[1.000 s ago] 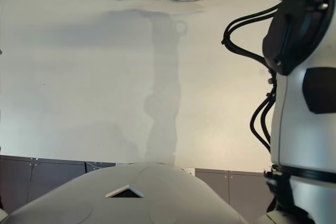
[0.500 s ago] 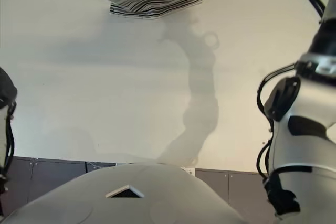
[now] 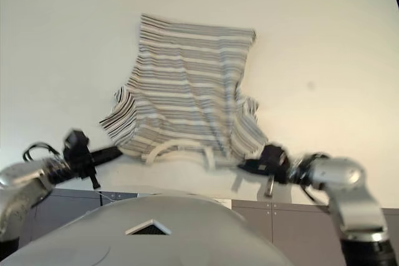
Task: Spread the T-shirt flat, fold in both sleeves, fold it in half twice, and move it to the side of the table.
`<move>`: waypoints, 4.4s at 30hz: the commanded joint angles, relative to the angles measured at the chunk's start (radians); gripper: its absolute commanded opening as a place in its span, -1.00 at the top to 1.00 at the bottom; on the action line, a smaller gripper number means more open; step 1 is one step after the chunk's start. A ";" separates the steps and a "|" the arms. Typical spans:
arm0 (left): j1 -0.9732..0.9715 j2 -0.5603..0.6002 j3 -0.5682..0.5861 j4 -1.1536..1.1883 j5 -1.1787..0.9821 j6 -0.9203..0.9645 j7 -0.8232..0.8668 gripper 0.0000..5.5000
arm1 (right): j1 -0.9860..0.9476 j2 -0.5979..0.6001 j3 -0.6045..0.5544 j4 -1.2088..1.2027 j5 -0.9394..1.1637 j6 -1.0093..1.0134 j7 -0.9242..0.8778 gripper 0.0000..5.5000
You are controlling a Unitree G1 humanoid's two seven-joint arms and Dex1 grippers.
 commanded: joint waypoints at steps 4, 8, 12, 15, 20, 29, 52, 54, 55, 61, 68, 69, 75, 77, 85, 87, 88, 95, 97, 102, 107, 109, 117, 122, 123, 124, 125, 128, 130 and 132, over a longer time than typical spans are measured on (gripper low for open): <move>0.074 -0.027 -0.149 0.075 0.236 -0.250 0.135 0.72 | -0.051 -0.052 -0.008 0.046 -0.106 -0.119 -0.086 0.68; 0.187 -0.008 -0.086 0.048 0.192 -0.309 0.146 0.49 | 0.082 -0.123 -0.081 0.014 -0.042 -0.155 -0.004 0.42; 0.284 0.005 0.037 0.047 0.150 -0.378 0.126 0.20 | 0.164 -0.161 -0.176 -0.004 0.016 -0.158 0.045 0.07; 0.338 0.054 0.132 0.038 -0.028 -0.280 0.009 0.20 | 0.145 -0.185 -0.254 0.008 0.077 -0.130 0.077 0.07; 0.331 0.120 0.239 0.055 -0.167 -0.141 -0.097 0.20 | -0.042 -0.176 -0.349 0.013 0.286 0.074 0.022 0.07; -0.530 -0.037 0.347 0.253 -0.477 0.071 0.368 0.20 | -0.783 0.127 0.045 0.365 0.000 0.113 -0.436 0.07; -0.811 -0.045 -0.153 0.458 0.095 -0.038 0.260 0.20 | -0.991 0.241 0.069 0.596 -0.059 0.025 -0.500 0.07; -0.873 -0.083 -0.199 0.567 0.129 -0.058 0.237 0.20 | -1.008 0.318 0.179 0.642 -0.152 -0.029 -0.541 0.07; -0.901 -0.097 -0.215 0.637 0.145 -0.084 0.220 0.20 | -1.016 0.346 0.222 0.684 -0.209 -0.062 -0.576 0.07; -1.158 -0.195 -0.208 1.031 0.219 -0.239 0.217 0.20 | -1.015 0.312 0.213 0.721 -0.312 -0.158 -0.651 0.07; -1.297 -0.298 -0.443 1.437 0.531 -0.412 0.261 0.20 | -0.893 0.221 0.346 0.650 -0.442 -0.230 -0.550 0.07; -1.272 -0.280 -0.444 1.408 0.535 -0.421 0.241 0.20 | -0.869 0.206 0.349 0.614 -0.431 -0.219 -0.518 0.07; -1.012 -0.109 -0.360 0.977 0.450 -0.318 0.140 0.20 | -0.727 0.118 0.301 0.363 -0.288 -0.127 -0.355 0.07; -0.885 -0.052 -0.321 0.789 0.417 -0.248 0.130 0.20 | -0.676 0.081 0.273 0.285 -0.235 -0.093 -0.310 0.07; -0.688 0.007 -0.221 0.498 0.336 -0.094 0.157 0.20 | -0.779 0.169 0.118 0.305 -0.095 0.036 -0.420 0.07; -0.716 -0.004 -0.220 0.498 0.325 -0.084 0.157 0.20 | -0.974 0.289 0.101 0.475 -0.117 0.059 -0.560 0.07; -0.710 -0.006 -0.230 0.487 0.323 -0.085 0.150 0.20 | -1.027 0.327 0.154 0.574 -0.177 0.019 -0.592 0.07; -0.676 0.000 -0.265 0.488 0.342 -0.103 0.142 0.20 | -0.801 0.211 0.263 0.457 -0.282 -0.114 -0.495 0.07; -0.670 -0.009 -0.250 0.505 0.340 -0.099 0.168 0.20 | -0.771 0.163 0.284 0.420 -0.320 -0.100 -0.463 0.07; -0.660 -0.012 -0.199 0.495 0.317 -0.086 0.195 0.20 | -0.736 0.092 0.257 0.324 -0.321 -0.061 -0.412 0.07; -0.675 -0.030 -0.212 0.497 0.313 -0.084 0.193 0.20 | -0.885 0.182 0.230 0.427 -0.324 -0.033 -0.497 0.07; -0.689 -0.039 -0.224 0.503 0.318 -0.084 0.194 0.20 | -0.871 0.199 0.302 0.512 -0.386 -0.083 -0.513 0.07; -0.640 -0.053 -0.181 0.458 0.294 -0.059 0.246 0.20 | -0.612 0.022 0.270 0.205 -0.258 -0.021 -0.301 0.07; -0.606 -0.053 -0.150 0.412 0.277 -0.031 0.265 0.20 | -0.480 -0.059 0.175 0.073 -0.112 0.031 -0.215 0.07; -0.608 -0.053 -0.152 0.412 0.278 -0.030 0.264 0.20 | -0.539 -0.021 0.151 0.119 -0.121 0.063 -0.277 0.07; -0.615 -0.054 -0.154 0.414 0.276 -0.029 0.260 0.20 | -0.608 -0.003 0.123 0.195 -0.136 0.071 -0.327 0.07; -0.625 -0.053 -0.155 0.420 0.274 -0.030 0.254 0.20 | -0.649 0.003 0.103 0.246 -0.146 0.072 -0.355 0.07; -0.650 -0.051 -0.162 0.429 0.263 -0.036 0.226 0.20 | -0.710 0.014 0.136 0.347 -0.160 0.016 -0.331 0.07; -0.673 -0.050 -0.177 0.449 0.269 -0.045 0.208 0.20 | -0.723 0.040 0.175 0.379 -0.179 -0.020 -0.331 0.07; -0.702 -0.048 -0.188 0.472 0.274 -0.053 0.191 0.20 | -0.703 0.044 0.174 0.354 -0.164 -0.025 -0.323 0.07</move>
